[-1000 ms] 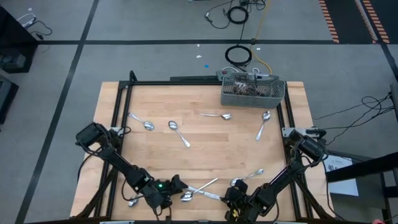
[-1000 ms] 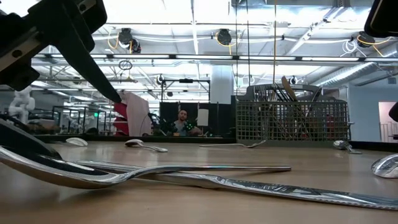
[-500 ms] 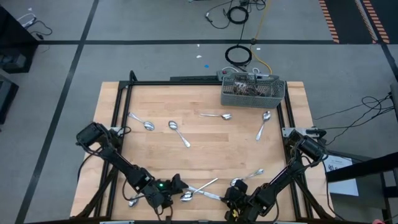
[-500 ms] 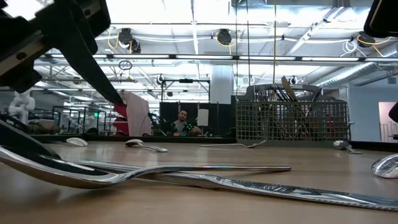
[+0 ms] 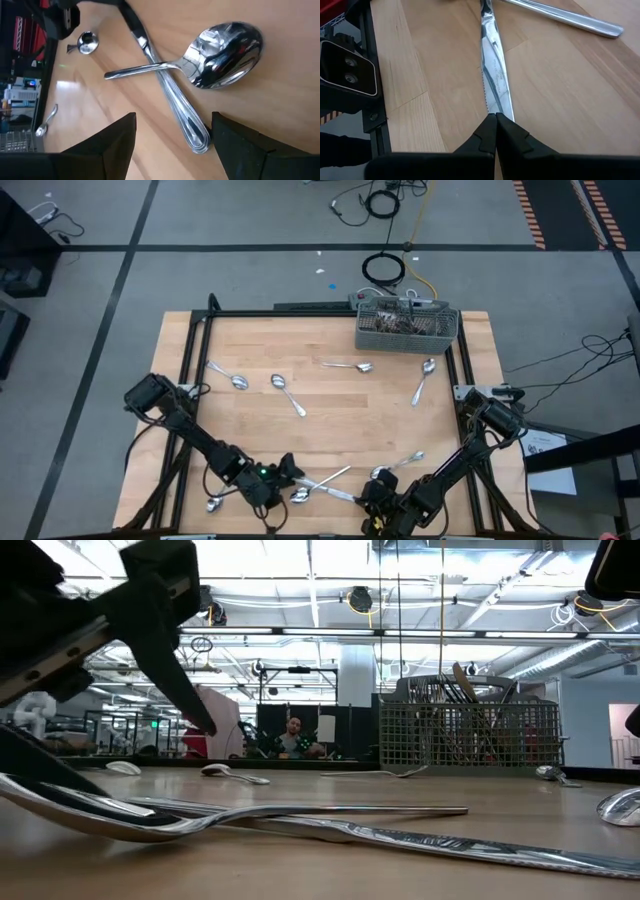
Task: Sort silverware
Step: Put the silver table knife into the gray utensil holder
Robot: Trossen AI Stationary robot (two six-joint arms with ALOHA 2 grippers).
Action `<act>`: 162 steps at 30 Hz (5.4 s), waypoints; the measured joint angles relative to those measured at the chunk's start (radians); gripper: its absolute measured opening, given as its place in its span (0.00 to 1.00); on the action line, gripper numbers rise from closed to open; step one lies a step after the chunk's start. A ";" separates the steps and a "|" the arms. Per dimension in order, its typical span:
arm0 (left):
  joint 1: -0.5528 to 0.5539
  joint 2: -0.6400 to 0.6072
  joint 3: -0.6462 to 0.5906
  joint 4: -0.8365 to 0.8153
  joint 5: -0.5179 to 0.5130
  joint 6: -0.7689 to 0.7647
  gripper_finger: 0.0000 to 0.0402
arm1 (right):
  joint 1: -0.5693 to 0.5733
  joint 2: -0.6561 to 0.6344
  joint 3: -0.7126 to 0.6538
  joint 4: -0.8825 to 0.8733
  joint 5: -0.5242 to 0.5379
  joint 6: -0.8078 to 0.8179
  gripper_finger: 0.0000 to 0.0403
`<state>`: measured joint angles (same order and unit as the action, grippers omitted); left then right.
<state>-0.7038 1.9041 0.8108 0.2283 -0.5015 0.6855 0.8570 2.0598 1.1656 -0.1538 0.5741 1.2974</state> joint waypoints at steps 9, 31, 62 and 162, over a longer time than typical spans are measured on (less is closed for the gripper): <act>0.020 -0.001 0.000 -0.015 0.002 0.070 0.65 | 0.000 0.000 0.000 0.000 0.000 -0.001 0.00; 0.032 -0.005 0.004 -0.087 0.031 0.133 0.65 | 0.000 0.000 0.000 0.000 0.001 -0.002 0.00; 0.045 -0.007 0.006 -0.135 0.041 0.133 0.65 | 0.006 0.000 0.000 0.003 -0.020 -0.027 0.00; 0.115 0.013 0.048 -0.017 0.111 0.538 0.60 | 0.011 -0.008 0.005 -0.157 -0.183 0.045 0.00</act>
<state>-0.5884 1.9172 0.8589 0.2110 -0.3903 1.2230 0.8680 2.0519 1.1706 -0.3111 0.3910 1.3427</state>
